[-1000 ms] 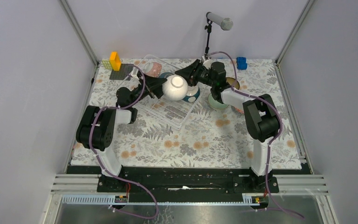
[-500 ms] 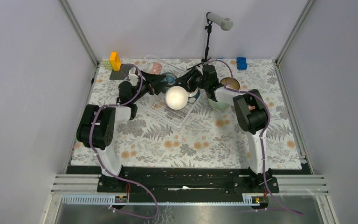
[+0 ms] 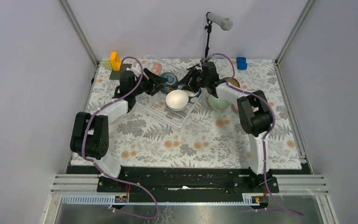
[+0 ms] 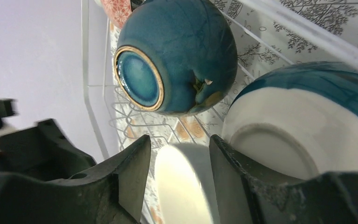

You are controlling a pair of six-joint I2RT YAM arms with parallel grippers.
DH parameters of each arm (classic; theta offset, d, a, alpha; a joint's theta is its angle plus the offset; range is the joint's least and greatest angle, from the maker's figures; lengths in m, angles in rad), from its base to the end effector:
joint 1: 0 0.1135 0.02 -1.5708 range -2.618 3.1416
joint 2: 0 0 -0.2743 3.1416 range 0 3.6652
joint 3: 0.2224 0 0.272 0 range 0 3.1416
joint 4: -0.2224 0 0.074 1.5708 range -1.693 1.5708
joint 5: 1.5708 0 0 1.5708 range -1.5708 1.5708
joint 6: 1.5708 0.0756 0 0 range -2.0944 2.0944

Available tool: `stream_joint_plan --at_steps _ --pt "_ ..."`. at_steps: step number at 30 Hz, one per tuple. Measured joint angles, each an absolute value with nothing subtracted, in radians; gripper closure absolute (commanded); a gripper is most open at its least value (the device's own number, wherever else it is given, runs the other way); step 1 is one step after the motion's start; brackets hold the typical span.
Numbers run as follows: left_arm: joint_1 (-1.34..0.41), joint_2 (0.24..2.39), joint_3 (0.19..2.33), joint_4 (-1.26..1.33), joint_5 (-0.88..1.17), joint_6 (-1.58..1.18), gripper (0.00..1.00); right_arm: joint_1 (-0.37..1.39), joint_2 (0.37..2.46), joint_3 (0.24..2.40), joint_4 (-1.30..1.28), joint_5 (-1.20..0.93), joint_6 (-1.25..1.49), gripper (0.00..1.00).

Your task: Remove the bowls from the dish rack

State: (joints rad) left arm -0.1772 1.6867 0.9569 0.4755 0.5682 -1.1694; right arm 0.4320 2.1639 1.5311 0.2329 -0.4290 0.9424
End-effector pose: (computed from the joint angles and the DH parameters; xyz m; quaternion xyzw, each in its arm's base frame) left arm 0.4090 -0.1146 0.2191 -0.2107 0.7494 -0.5395 0.3208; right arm 0.4901 0.2606 0.1769 0.0918 0.8177 0.4796 0.3048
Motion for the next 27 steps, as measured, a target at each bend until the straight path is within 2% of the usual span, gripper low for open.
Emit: stream_joint_plan --at_steps 7,13,27 --pt "-0.281 1.583 1.201 -0.011 0.364 -0.771 0.37 0.432 2.059 1.559 0.025 -0.387 0.702 0.42" --pt "-0.366 1.583 1.256 -0.232 0.221 -0.602 0.38 0.444 2.014 1.607 -0.138 -0.325 0.550 0.42" --pt "-0.436 1.583 1.256 -0.388 0.028 -0.498 0.38 0.551 2.006 1.672 -0.423 -0.149 0.397 0.56"
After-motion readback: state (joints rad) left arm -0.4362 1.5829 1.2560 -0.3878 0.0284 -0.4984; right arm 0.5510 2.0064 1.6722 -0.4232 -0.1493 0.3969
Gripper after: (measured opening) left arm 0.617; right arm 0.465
